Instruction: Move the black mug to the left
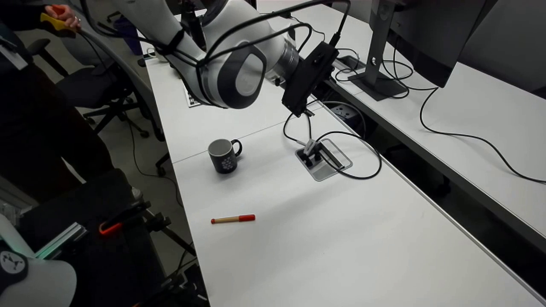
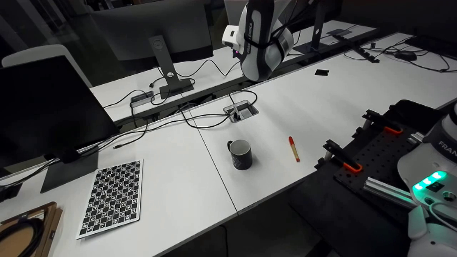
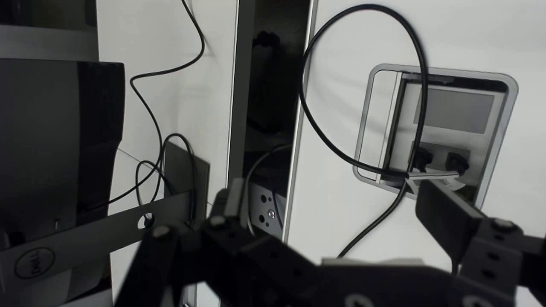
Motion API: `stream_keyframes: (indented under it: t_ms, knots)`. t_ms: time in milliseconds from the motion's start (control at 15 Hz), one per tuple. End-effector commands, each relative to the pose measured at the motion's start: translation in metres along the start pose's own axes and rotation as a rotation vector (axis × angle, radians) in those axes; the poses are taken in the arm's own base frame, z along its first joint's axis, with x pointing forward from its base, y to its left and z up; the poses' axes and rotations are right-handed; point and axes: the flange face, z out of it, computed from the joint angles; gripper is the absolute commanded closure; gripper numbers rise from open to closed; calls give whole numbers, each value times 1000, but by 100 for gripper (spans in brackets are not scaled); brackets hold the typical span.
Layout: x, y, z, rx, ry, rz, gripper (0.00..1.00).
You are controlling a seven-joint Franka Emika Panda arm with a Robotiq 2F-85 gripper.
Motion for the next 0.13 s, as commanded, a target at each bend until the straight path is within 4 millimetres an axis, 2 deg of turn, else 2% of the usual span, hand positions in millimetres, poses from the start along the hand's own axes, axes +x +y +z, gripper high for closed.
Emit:
stream_keyframes:
  t_ms: [0, 67]
  knots:
    - [2, 0, -1, -2, -1, 6, 0]
    - [3, -1, 0, -2, -3, 9, 0]
